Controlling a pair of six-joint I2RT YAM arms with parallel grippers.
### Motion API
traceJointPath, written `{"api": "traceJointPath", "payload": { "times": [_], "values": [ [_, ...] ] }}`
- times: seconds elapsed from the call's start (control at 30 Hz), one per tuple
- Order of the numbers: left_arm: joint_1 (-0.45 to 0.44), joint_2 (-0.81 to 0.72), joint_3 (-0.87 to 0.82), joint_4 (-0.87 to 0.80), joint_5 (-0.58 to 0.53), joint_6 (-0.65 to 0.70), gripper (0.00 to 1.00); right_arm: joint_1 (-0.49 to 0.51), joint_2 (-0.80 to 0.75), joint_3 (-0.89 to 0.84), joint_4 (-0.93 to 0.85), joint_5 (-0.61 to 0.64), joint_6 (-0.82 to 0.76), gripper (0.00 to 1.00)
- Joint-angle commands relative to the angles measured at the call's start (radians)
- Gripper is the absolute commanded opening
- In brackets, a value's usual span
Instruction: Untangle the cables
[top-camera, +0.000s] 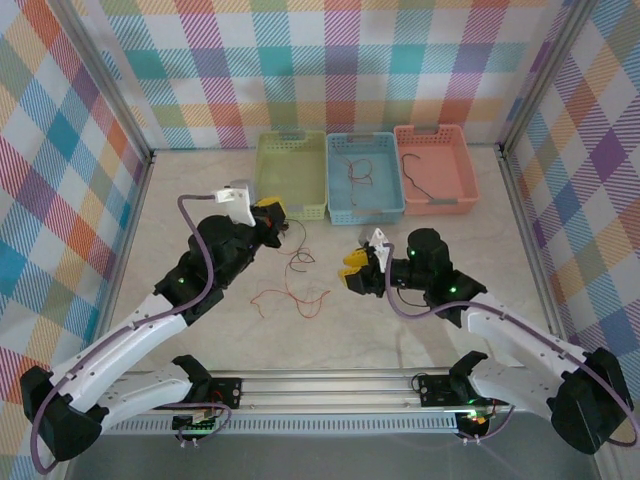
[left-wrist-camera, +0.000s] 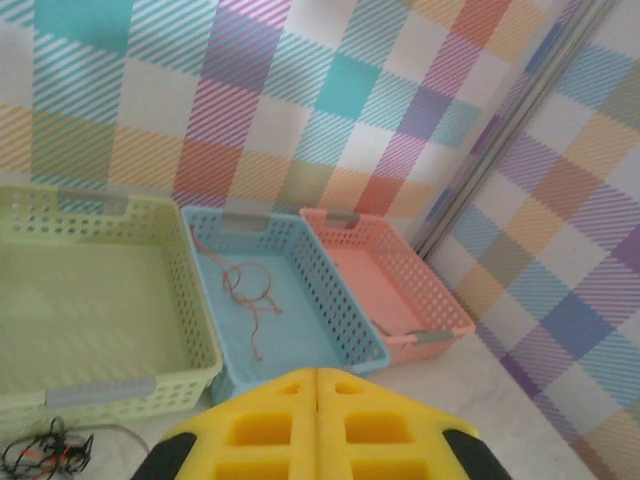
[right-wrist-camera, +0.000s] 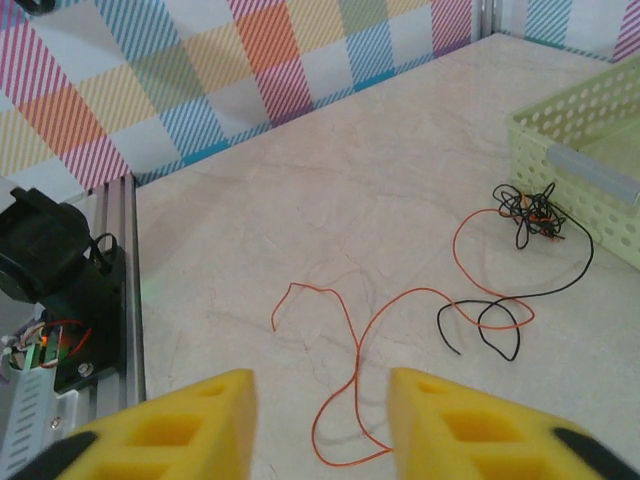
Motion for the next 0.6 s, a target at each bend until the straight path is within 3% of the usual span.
{"api": "traceJointPath", "payload": {
  "times": [0.0, 0.1, 0.27, 0.57],
  "values": [
    [0.020, -0.028, 0.020, -0.155, -0.044, -0.037, 0.18, 0.001, 0.083, 0.053, 0.006, 0.018, 0.038, 0.46],
    [0.059, -0.059, -0.040, -0.204, -0.065, -0.091, 0.24, 0.003, 0.229, 0.138, -0.009, 0.028, 0.119, 0.47],
    [0.180, -0.130, -0.169, -0.232, -0.026, -0.197, 0.25, 0.003, 0.531, 0.369, -0.067, 0.076, 0.247, 0.39],
    [0.273, -0.206, -0.272, -0.246, 0.048, -0.237, 0.27, 0.014, 0.948, 0.729, -0.221, 0.244, 0.277, 0.41]
  ]
}}
